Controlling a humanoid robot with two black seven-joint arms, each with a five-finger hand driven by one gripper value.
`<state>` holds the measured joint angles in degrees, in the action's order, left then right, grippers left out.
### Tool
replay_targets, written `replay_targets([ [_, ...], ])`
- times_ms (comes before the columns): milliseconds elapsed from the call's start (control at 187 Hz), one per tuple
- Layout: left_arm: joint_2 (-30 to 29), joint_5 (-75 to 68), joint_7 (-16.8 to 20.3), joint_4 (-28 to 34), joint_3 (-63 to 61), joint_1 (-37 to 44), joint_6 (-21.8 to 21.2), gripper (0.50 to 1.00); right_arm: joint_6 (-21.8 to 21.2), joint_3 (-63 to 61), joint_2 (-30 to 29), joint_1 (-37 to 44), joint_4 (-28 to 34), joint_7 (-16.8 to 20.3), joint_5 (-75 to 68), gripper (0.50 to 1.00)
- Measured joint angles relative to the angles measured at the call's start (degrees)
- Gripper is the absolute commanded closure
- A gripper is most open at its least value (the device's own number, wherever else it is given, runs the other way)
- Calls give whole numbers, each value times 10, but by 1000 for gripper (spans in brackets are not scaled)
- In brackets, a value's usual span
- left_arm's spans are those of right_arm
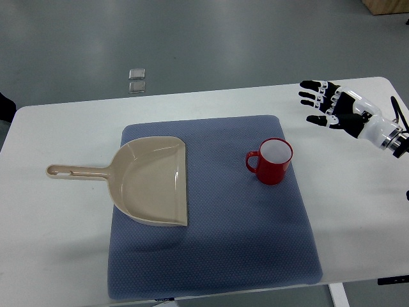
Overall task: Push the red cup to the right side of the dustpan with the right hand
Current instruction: 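Move the right hand down toward the red mug's side farthest from the dustpan, then cup the right hand around the red mug's body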
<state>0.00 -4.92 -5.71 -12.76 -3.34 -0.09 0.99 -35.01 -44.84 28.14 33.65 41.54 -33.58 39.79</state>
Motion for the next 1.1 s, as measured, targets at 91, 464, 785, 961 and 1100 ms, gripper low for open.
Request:
replay_targets([
  [91,0,0,0,0,0,0,0,500,0,1,-3,-12,1,-12,11,568],
  [464,0,0,0,-1,0,0,0,500,0,10,-22,-46,1,-14,81,568],
  [785,0,0,0,-1,0,0,0,500,0,10,-34,-61,0,-14,84,568],
  [961,0,0,0,-1,1,0,0,500,0,11,-48,-64,-1,-14,84,568],
  [1100,0,0,0,-1,1,0,0,500,0,17,-60,-64,-3,-14,84,568],
])
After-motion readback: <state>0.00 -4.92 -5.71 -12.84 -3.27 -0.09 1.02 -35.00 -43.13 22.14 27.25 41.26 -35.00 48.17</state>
